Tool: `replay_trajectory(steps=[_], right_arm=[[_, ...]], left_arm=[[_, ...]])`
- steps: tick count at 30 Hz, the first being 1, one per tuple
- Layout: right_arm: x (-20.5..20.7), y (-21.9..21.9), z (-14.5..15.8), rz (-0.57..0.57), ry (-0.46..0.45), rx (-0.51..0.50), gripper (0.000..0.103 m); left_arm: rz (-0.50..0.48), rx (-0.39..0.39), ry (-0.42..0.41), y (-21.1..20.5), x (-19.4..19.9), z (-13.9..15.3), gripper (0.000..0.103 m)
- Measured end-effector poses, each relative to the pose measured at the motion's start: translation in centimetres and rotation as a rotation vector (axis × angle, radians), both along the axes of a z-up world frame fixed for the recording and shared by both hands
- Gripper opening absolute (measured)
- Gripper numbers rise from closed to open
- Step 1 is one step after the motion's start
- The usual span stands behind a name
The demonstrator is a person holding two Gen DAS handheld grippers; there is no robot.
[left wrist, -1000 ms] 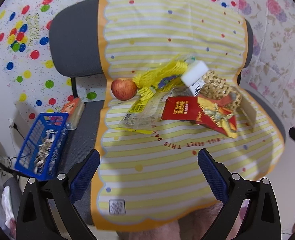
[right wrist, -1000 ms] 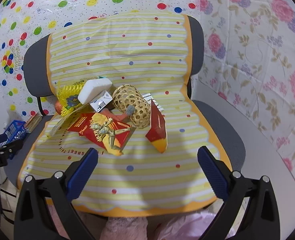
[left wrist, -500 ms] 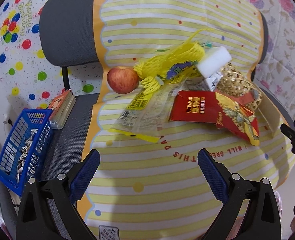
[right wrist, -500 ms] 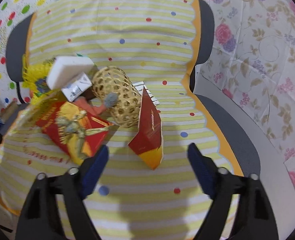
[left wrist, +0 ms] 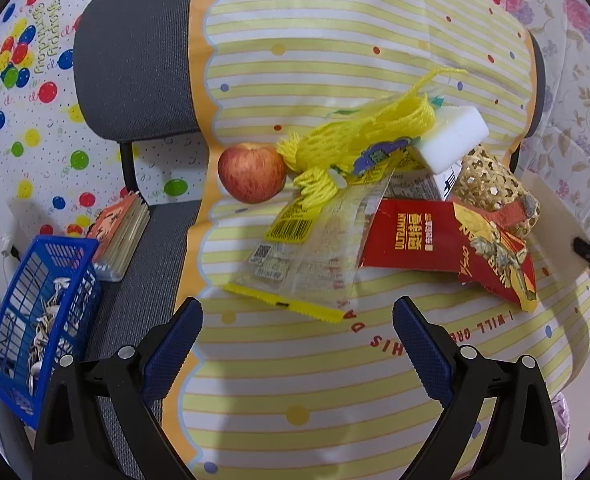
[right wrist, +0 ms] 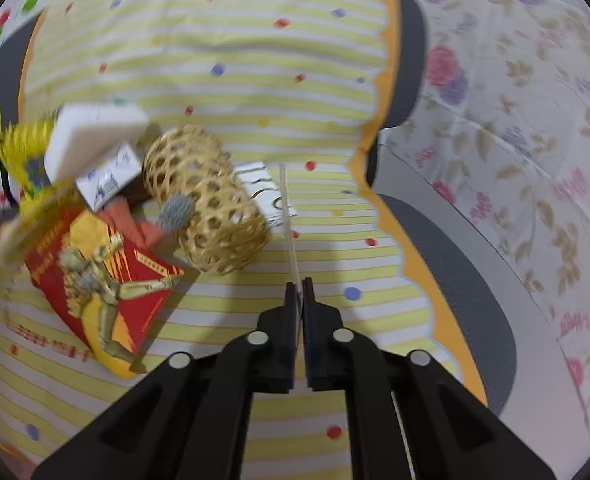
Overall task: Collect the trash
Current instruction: 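Grasp the thin white paper strip with the right tool while the left tool grasps the clear snack bag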
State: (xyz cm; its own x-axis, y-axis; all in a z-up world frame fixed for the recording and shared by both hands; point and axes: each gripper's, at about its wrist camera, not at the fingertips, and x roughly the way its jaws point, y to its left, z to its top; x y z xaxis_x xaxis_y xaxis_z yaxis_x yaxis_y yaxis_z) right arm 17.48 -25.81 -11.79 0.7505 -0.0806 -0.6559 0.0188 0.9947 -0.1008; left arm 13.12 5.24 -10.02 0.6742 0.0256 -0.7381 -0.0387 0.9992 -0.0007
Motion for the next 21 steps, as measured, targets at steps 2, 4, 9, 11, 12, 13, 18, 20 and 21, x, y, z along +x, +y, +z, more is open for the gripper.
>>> replay_trajectory(steps=[2,4,9,11,12,13,18,20,21], right_arm=[[-1.5,-0.7,1.2,-0.017,-0.023,0.044,0.003],[-3.3,-1.3,2.5,-0.032,-0.05,0.082,0.003],[-7.5,-2.4,4.7,-0.056,-0.088,0.168,0.003],[-8.3,-2.5,4.8,-0.054,-0.089,0.189,0.003],[-8.6,-2.5,4.8,-0.05,-0.086,0.202,0.003],[-8.8,-2.4,4.8,-0.048,-0.082,0.206,0.003],[-8.9,-2.3,4.6,-0.045,-0.074,0.204,0.003],[-9.0,-2.3,4.5,-0.044,-0.069,0.206,0.003],[-9.1,-2.3,4.4,-0.042,-0.067,0.208,0.003]], left_arm=[[-0.01,0.002,-0.011,0.0,0.1,0.1,0.094],[-0.02,0.016,-0.019,-0.1,0.4,-0.1,0.094],[-0.054,0.072,-0.006,-1.2,2.1,-1.4,0.094],[-0.056,0.106,0.002,-1.6,2.8,-2.0,0.093],[-0.055,0.123,0.011,-1.8,3.4,-2.3,0.092],[-0.054,0.133,0.016,-1.9,3.9,-2.7,0.092],[-0.057,0.132,0.056,-1.9,5.9,-4.0,0.062],[-0.062,0.127,0.071,-1.9,6.1,-4.1,0.046],[-0.068,0.119,0.062,-1.8,5.9,-4.0,0.044]])
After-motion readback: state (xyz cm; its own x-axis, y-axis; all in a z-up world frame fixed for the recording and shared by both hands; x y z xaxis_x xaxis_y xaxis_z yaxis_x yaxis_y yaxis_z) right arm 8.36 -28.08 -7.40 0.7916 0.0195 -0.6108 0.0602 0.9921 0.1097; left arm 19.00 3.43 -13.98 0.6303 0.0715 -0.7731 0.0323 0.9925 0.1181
